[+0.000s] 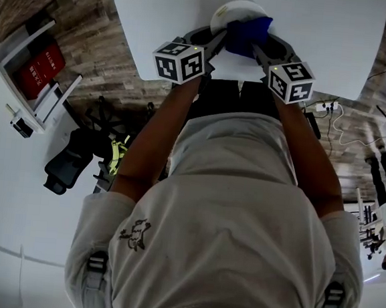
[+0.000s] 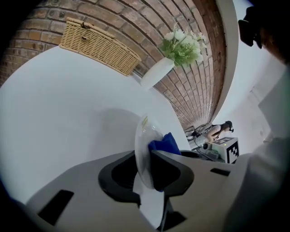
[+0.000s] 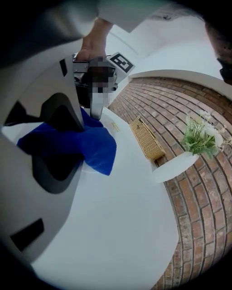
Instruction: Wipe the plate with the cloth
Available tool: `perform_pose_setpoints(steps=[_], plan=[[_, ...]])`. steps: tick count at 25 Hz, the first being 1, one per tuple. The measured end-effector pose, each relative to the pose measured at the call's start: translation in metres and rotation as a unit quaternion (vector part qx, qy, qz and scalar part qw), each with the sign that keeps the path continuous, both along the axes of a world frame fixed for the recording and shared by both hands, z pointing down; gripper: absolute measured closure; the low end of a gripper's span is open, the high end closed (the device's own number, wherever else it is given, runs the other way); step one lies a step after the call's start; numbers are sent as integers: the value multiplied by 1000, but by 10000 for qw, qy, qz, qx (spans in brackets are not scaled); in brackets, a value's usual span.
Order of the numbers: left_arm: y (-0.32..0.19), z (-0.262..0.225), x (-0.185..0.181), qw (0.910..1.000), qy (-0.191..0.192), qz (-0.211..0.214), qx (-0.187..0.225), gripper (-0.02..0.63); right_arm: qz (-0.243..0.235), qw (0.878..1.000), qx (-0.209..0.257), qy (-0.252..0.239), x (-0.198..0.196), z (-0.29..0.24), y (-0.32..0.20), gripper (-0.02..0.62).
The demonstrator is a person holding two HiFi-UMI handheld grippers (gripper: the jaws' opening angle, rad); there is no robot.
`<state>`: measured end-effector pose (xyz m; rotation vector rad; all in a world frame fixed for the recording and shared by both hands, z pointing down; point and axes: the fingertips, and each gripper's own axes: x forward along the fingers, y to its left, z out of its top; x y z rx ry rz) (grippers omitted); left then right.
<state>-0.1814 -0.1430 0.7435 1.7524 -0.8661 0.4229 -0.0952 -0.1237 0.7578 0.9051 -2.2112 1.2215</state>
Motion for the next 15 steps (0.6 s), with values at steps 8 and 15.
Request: perform_pose_setpoints(steps=[8,15], plan=[[1,-17,4,9999,100,-132,39,584,-117,9998,-52,138,3,-6,5,460],[6,-47,36,9987,501,-13,51,586,215,9978,372,508,63,-30,-17,460]])
